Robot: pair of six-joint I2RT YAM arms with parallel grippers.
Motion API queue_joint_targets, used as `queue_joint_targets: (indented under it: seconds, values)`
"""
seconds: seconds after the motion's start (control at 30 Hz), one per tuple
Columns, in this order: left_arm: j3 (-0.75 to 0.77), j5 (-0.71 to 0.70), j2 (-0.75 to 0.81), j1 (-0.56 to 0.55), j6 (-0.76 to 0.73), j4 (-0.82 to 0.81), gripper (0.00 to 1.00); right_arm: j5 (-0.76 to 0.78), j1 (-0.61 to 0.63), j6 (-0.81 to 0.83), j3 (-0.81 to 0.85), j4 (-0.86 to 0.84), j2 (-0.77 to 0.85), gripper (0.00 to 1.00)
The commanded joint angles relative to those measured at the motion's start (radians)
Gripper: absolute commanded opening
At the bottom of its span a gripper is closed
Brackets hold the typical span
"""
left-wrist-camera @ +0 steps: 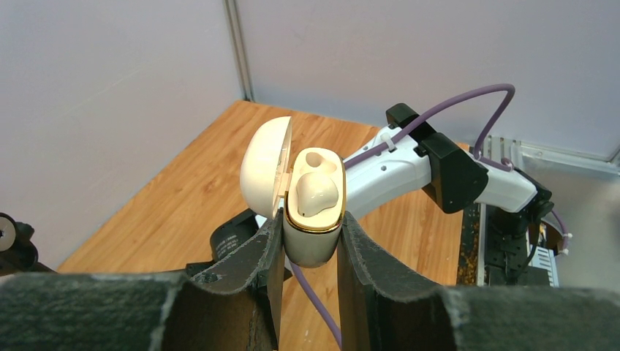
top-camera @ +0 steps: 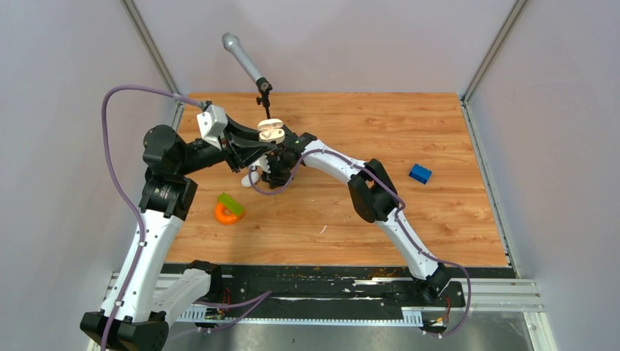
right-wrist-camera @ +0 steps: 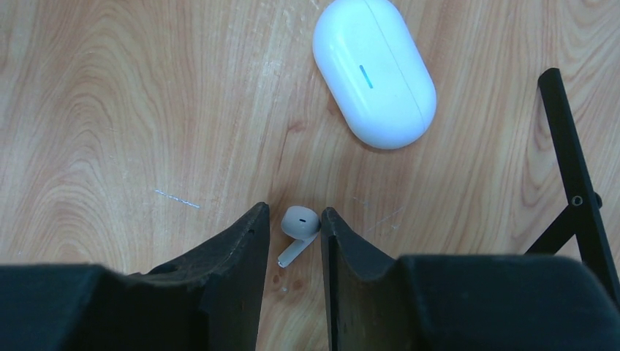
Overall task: Insert the wireless bluetooth earbuds into the charging case
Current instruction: Pick up the earbud from the center of the board.
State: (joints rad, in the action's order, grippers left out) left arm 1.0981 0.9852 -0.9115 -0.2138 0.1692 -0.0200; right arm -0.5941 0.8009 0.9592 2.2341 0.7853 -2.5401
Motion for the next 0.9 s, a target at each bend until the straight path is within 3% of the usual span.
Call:
queue_joint_targets:
  seconds: [0.0, 0.13, 0.37, 0.87]
  values:
    - [-0.006, -0.002, 0.006, 0.005, 0.001, -0.038, 0.03, 0.007, 0.003, -0.027, 0.037, 0.046, -0.018, 0.32]
    - [-0.008, -0.002, 0.005, 0.005, 0.001, -0.039, 0.03, 0.024, 0.003, -0.046, 0.042, 0.078, -0.018, 0.33]
    - [-0.012, -0.002, 0.005, 0.005, 0.007, -0.052, 0.03, 0.037, 0.001, -0.106, 0.027, 0.104, -0.011, 0.25]
    - [-0.024, -0.002, 0.006, 0.005, 0.026, -0.084, 0.03, 0.131, 0.01, -0.493, -0.046, -0.06, 0.06, 0.14]
